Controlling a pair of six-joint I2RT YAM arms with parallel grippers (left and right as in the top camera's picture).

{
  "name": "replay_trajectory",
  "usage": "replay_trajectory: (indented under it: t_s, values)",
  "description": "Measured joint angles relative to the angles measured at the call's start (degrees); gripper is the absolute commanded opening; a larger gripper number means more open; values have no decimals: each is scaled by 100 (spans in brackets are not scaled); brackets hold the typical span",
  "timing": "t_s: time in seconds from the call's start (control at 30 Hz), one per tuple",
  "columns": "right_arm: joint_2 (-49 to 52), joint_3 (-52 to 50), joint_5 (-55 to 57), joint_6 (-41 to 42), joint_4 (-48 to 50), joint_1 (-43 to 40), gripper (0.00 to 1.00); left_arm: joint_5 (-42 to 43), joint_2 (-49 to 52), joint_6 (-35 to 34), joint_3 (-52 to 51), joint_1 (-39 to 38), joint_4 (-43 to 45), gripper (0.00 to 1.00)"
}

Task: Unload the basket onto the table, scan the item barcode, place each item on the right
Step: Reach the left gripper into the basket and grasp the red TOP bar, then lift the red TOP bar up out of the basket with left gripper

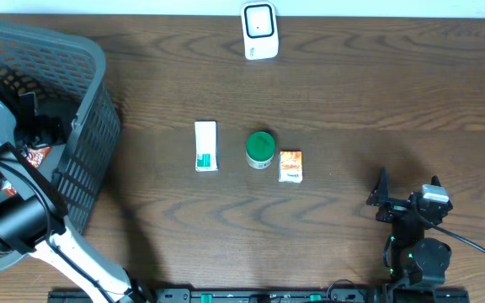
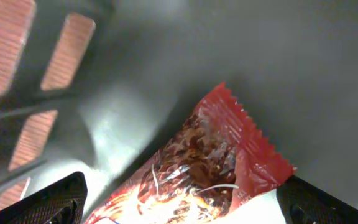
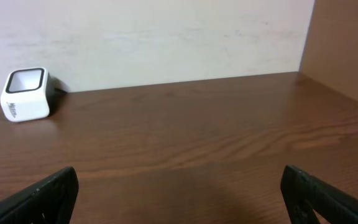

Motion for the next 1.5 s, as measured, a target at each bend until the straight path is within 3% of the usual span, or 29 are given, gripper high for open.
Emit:
replay_trajectory:
  t_s: [0.4,0.47,0.67,1.03,1.23,1.5]
  values:
    - [0,0,0,0,0,0,99,352,55,-249,-35,157,63,99]
    - [0,0,0,0,0,0,99,437,70,-326,-31,192,37,88]
    - [0,0,0,0,0,0,99,529,98,-420,9,214,-120,40]
    - [0,0,0,0,0,0,99,645,98,-774,146,219,-831,38]
    - [0,0,-2,0,-2,0,99,702,-122,-1038,398,219,-1305,27]
    - [0,0,0,0,-2,0,99,1443,-2470,-1631,907,223,-815,27]
